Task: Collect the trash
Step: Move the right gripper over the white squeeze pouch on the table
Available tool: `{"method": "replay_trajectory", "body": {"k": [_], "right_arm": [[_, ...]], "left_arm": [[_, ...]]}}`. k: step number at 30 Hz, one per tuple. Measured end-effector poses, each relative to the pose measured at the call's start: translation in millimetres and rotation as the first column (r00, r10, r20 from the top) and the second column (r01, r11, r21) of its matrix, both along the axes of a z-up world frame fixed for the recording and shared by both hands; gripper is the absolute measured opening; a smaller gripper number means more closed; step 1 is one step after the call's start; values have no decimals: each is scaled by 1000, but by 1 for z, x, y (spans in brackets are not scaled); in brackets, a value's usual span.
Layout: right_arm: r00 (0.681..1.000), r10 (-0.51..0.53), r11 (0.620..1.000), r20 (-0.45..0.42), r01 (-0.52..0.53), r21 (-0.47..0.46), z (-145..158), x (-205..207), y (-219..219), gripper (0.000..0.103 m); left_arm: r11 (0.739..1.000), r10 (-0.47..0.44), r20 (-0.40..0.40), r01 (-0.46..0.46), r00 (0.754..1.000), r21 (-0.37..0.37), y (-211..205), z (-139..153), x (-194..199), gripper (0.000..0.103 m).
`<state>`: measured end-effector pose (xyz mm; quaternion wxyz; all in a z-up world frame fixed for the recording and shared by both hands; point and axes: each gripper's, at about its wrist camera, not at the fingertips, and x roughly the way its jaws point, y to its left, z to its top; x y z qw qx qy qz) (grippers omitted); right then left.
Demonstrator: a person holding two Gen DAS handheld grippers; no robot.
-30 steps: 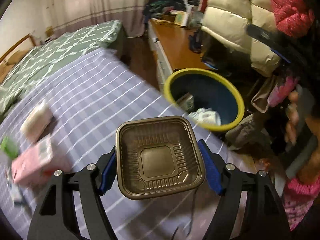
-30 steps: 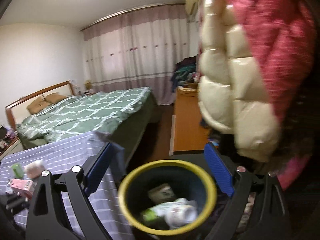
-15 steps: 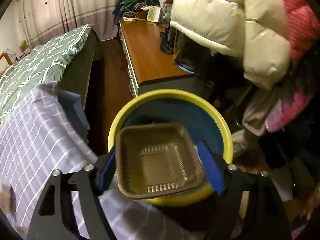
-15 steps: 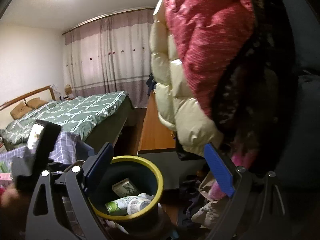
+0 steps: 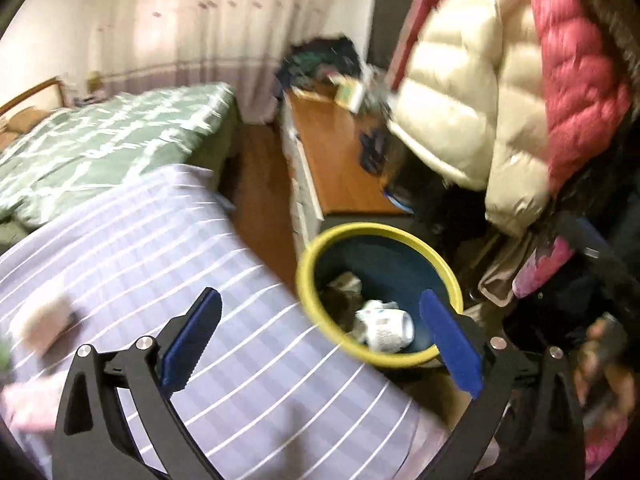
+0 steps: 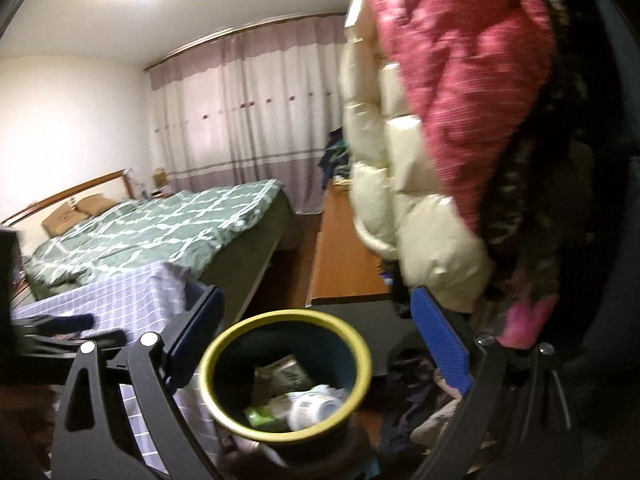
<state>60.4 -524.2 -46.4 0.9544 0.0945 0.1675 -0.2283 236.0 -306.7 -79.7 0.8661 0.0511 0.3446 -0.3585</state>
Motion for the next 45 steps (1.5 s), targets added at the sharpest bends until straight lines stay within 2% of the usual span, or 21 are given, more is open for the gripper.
{"method": "replay_trajectory", "body": {"k": [4, 8, 11, 14, 15, 18, 21, 23, 24, 26, 27, 29, 30, 34, 36, 37, 39, 40, 43, 45], "right_arm": [[996, 91, 996, -5, -91, 18, -1, 24, 27, 90], [979, 201, 979, -18, -201, 27, -1, 52, 66, 90], [952, 304, 952, -37, -302, 46, -4, 75, 102, 90], [922, 383, 923, -51, -381, 47, -5, 93, 137, 90], [912, 406, 914, -56, -404, 47, -5, 97, 148, 90], [877, 475, 880, -73, -472, 56, -6, 111, 181, 90], [828, 551, 834, -101, -546, 74, -11, 127, 213, 90], [784, 607, 795, -127, -600, 94, -15, 137, 237, 90], [759, 637, 771, -137, -629, 97, -16, 140, 253, 90], [711, 687, 726, -150, -682, 90, -16, 143, 284, 90], [693, 705, 708, -153, -700, 90, -15, 146, 292, 90], [623, 765, 641, -164, -761, 99, -16, 151, 322, 90], [599, 782, 619, -169, -779, 101, -16, 153, 331, 89], [468, 853, 502, -230, -857, 118, -17, 166, 386, 76], [418, 870, 464, -263, -873, 149, -24, 179, 407, 71], [384, 876, 444, -293, -879, 175, -30, 186, 420, 67], [339, 878, 422, -339, -883, 208, -42, 197, 439, 65], [329, 876, 417, -353, -884, 212, -47, 198, 446, 65], [319, 855, 430, -410, -877, 215, -61, 212, 462, 65], [316, 844, 439, -433, -871, 221, -69, 219, 470, 65]], "left_arm": [[988, 149, 51, -148, 987, -34, 91, 8, -20, 98], [946, 321, 71, -317, 944, -64, 184, 11, -32, 98], [898, 440, 82, -435, 894, -73, 252, 6, -38, 98], [835, 550, 127, -548, 825, -57, 310, 1, -41, 98], [806, 591, 140, -589, 795, -58, 332, -1, -42, 98], [756, 654, 128, -652, 745, -68, 377, -6, -42, 98], [718, 696, 120, -691, 708, -85, 402, -14, -46, 98], [700, 714, 117, -707, 690, -100, 413, -17, -47, 98], [682, 731, 127, -724, 670, -107, 419, -15, -48, 98], [667, 744, 145, -735, 652, -120, 420, -10, -52, 98], [653, 756, 163, -745, 634, -134, 422, -5, -55, 98], [632, 774, 183, -762, 607, -143, 424, 2, -63, 98], [622, 781, 189, -769, 596, -148, 425, 6, -64, 98], [596, 801, 202, -782, 563, -181, 437, 16, -74, 98], [565, 823, 205, -798, 529, -209, 445, 18, -78, 98], [555, 830, 199, -801, 520, -224, 449, 19, -81, 98], [532, 846, 186, -810, 499, -248, 456, 19, -85, 98], [526, 850, 183, -813, 494, -249, 458, 18, -85, 98], [529, 849, 165, -813, 502, -243, 461, 15, -81, 98], [539, 842, 153, -808, 517, -236, 460, 12, -79, 98]]}}
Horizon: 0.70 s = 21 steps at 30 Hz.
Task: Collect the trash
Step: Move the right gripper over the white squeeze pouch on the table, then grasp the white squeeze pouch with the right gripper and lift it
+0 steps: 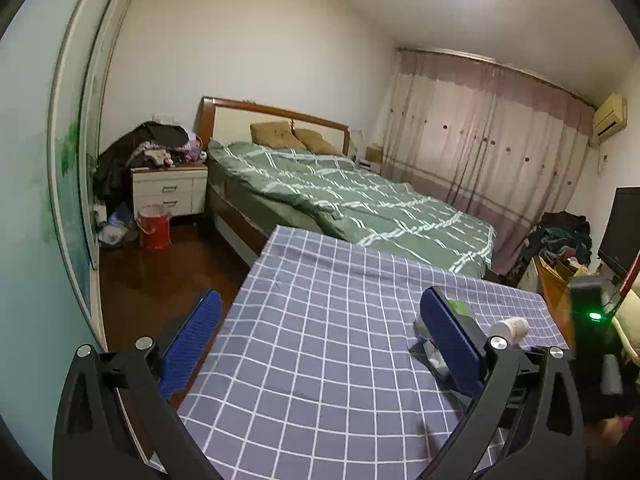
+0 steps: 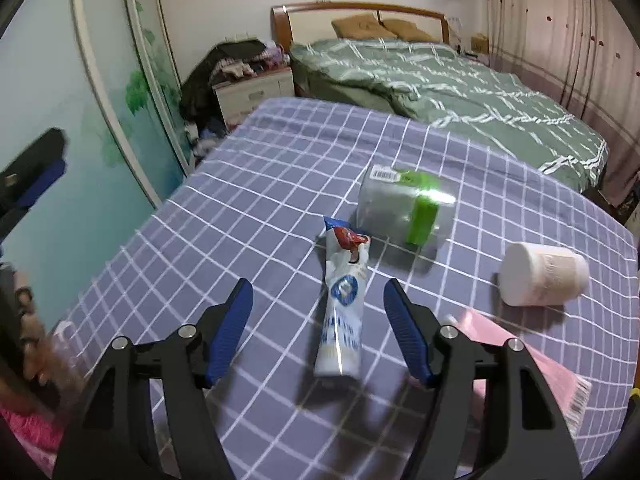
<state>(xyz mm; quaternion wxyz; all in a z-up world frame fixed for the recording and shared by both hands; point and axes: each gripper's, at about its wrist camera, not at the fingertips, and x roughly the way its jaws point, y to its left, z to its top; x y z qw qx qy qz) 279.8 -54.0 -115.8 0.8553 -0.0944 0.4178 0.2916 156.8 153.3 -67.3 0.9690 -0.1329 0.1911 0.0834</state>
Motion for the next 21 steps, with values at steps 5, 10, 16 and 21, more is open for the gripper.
{"method": "replay_trajectory", "body": {"k": [5, 10, 16, 21], "right_arm": [[999, -37, 997, -13, 36, -62, -17, 14, 15, 65], [998, -48, 995, -28, 45, -87, -20, 21, 22, 57], [998, -28, 992, -64, 20, -125, -30, 20, 34, 34], [998, -28, 995, -48, 23, -94, -24, 15, 30, 22]], "left_arm": [[1000, -16, -7, 17, 1000, 24, -8, -3, 0, 98], [999, -29, -22, 30, 999, 28, -12, -7, 2, 98], [999, -26, -27, 27, 999, 37, -13, -9, 6, 98], [999, -27, -37, 28, 999, 41, -14, -11, 8, 98]]}}
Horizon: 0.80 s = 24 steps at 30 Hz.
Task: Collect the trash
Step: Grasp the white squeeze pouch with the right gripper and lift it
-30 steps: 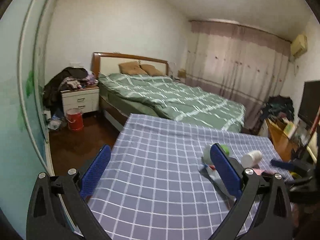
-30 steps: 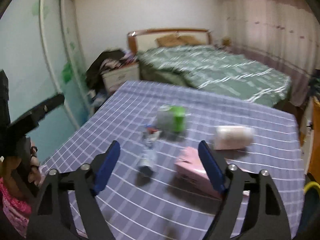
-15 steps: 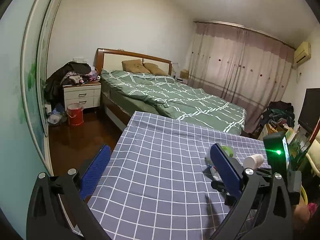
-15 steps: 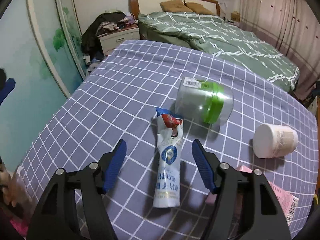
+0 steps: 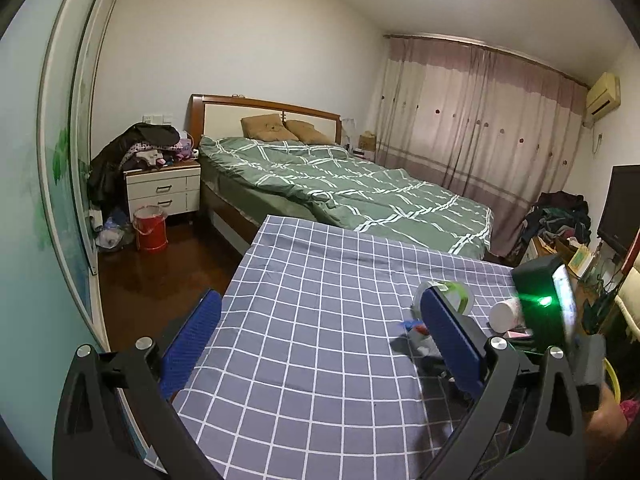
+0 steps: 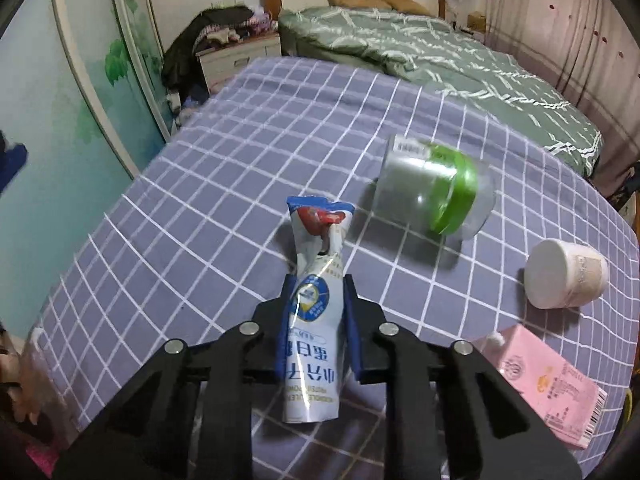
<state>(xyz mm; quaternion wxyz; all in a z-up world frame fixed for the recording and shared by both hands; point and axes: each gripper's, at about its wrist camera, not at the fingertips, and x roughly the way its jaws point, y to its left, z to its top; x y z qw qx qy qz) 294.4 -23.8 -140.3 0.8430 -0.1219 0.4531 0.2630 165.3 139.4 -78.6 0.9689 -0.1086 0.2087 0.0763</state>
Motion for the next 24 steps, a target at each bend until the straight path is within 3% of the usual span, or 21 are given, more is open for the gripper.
{"method": "replay_trajectory", "body": {"k": [9, 15, 20, 24], "right_arm": [[998, -15, 987, 58, 5, 163, 61, -19, -51, 22], [995, -65, 977, 80, 48, 207, 79, -33, -108, 22], [977, -191, 961, 93, 167, 221, 82, -43, -181, 22], [932, -346, 925, 105, 321, 205, 80, -44, -257, 22]], "left_arm": [[999, -23, -20, 23, 1000, 24, -7, -5, 5, 98], [998, -47, -29, 48, 998, 46, -14, -9, 7, 98], [994, -90, -44, 93, 995, 63, -26, -12, 9, 98], [985, -156, -59, 160, 986, 70, -43, -12, 12, 98]]}}
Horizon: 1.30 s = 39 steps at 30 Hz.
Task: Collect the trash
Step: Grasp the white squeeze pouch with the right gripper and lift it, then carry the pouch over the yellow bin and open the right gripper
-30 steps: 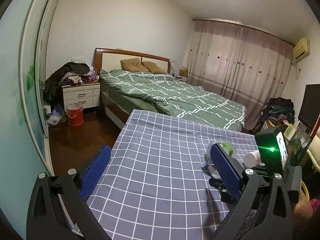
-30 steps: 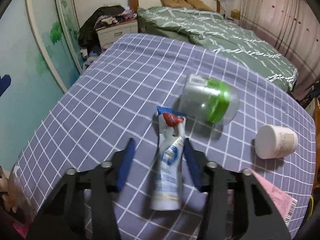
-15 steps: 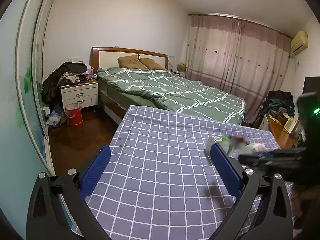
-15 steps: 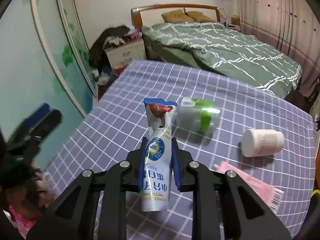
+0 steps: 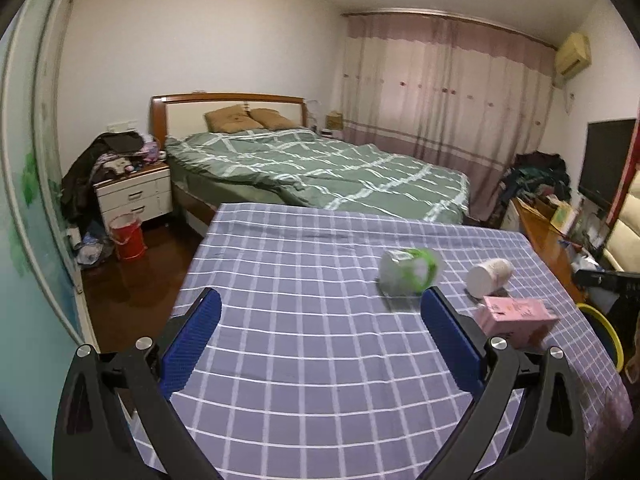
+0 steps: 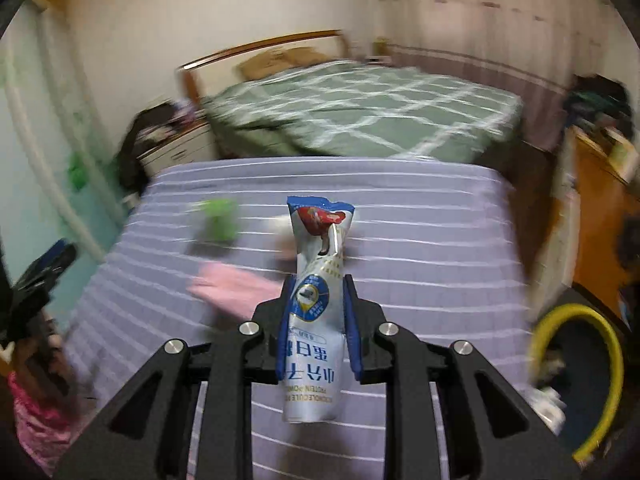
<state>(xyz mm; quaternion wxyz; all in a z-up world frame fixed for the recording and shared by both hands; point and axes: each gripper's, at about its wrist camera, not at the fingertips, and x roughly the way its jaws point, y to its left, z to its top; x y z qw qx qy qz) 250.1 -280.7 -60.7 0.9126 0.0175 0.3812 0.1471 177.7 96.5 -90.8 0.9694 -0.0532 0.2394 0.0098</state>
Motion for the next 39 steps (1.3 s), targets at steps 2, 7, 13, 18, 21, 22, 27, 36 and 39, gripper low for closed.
{"method": "replay_trajectory", "body": {"k": [2, 7, 13, 18, 21, 22, 27, 36, 39], "right_arm": [[995, -98, 995, -6, 98, -8, -4, -1, -42, 22], [943, -332, 942, -30, 330, -67, -27, -4, -140, 23], [864, -498, 866, -77, 491, -98, -66, -15, -220, 23], [837, -535, 844, -114, 521, -128, -91, -15, -245, 28], [836, -537, 841, -112, 521, -145, -99, -13, -245, 50], [837, -536, 841, -107, 521, -144, -101, -13, -248, 51], [842, -531, 845, -96, 519, -130, -101, -10, -243, 51], [836, -542, 838, -82, 531, -123, -97, -11, -247, 53], [836, -542, 839, -84, 531, -121, -98, -9, -247, 54]], "left_arm": [[999, -37, -5, 37, 999, 5, -12, 2, 0, 98], [986, -166, -49, 165, 985, -19, -50, 4, 10, 98], [957, -290, -99, 291, 952, -2, -109, -1, 21, 98], [921, -383, -149, 390, 912, 17, -150, -11, 31, 98], [910, -408, -167, 415, 897, 7, -162, -15, 36, 98], [905, -417, -179, 425, 891, 4, -165, -17, 39, 98], [890, -448, -238, 456, 862, -24, -173, -29, 58, 98], [859, -506, -321, 503, 800, -100, -191, -55, 81, 98], [830, -547, -327, 551, 770, -91, -205, -54, 71, 98]]}}
